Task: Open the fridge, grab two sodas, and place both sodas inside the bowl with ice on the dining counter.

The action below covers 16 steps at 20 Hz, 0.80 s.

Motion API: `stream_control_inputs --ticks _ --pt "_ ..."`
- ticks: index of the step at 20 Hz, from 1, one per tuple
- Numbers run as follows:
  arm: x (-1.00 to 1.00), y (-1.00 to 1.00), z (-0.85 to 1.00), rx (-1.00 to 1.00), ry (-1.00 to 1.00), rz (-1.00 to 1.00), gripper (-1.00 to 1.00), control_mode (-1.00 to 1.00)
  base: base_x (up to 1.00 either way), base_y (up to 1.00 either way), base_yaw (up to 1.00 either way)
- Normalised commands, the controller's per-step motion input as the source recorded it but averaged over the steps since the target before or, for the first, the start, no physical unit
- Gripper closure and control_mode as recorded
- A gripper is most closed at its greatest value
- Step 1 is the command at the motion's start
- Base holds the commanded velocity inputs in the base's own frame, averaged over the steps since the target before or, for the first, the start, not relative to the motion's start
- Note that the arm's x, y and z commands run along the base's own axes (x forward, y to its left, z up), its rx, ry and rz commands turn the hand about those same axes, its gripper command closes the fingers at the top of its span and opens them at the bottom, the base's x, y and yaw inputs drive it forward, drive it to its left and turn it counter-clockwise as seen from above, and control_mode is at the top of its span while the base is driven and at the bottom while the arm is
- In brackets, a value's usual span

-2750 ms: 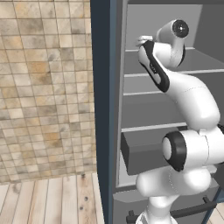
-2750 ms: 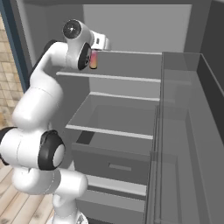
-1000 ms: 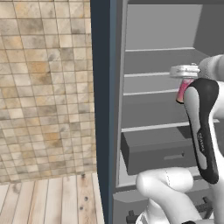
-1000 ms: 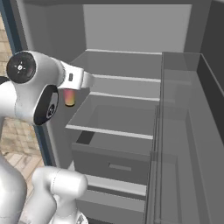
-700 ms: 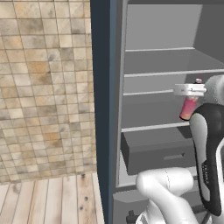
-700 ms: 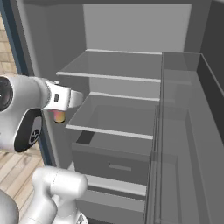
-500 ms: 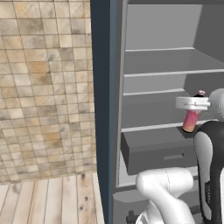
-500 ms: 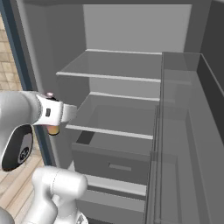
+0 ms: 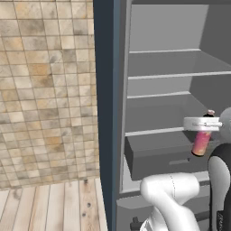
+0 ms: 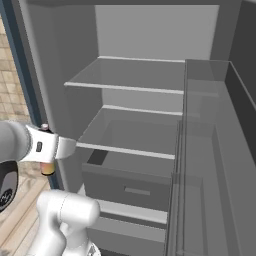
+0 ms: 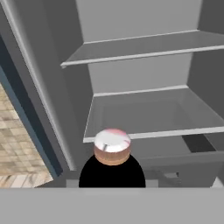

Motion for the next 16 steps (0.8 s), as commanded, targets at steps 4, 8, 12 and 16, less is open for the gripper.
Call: stream_control_inputs --ticks 4,8,12,16 --pt "-0.01 0.13 -0.07 0.0 0.02 0.0 1.0 1.0 0.0 0.54 -0.03" --pt "0.0 0.0 0.0 0.0 0.0 0.0 1.0 1.0 -0.01 0.84 -0.06" --pt "0.0 0.0 0.0 0.0 0.0 0.0 1.0 1.0 0.0 0.98 -0.12" --pt "0.0 0.0 0.0 0.0 0.0 0.0 1.0 1.0 0.03 1.0 -0.18"
